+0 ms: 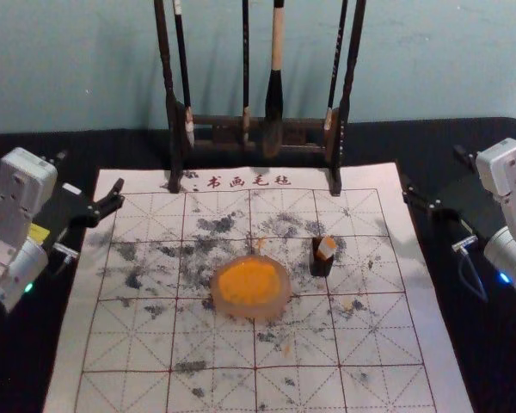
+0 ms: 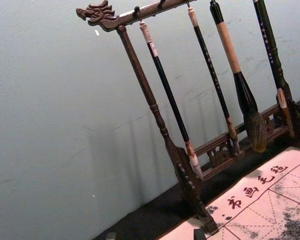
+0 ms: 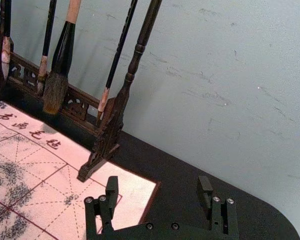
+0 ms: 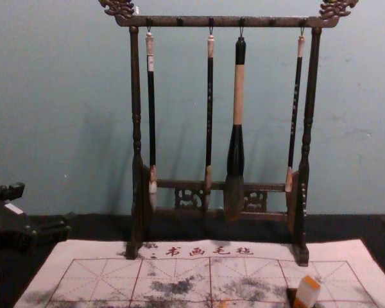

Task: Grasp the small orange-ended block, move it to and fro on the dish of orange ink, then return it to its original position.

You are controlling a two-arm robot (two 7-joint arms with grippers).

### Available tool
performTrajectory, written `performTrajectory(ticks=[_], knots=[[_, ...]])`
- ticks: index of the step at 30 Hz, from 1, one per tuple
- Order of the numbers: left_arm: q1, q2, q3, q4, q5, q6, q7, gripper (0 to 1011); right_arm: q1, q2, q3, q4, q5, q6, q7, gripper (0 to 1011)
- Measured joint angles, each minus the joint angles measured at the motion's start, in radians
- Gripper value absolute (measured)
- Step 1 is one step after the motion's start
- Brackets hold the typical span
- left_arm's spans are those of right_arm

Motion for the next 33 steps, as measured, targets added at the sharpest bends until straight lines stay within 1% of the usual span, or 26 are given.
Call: performTrajectory(ticks=[33], knots=[[0.000, 0.000, 0.000, 0.000, 0.000, 0.000, 0.000, 1001, 0.000, 0.000, 0.000, 0.000, 0.000, 0.000, 0.000, 1000]])
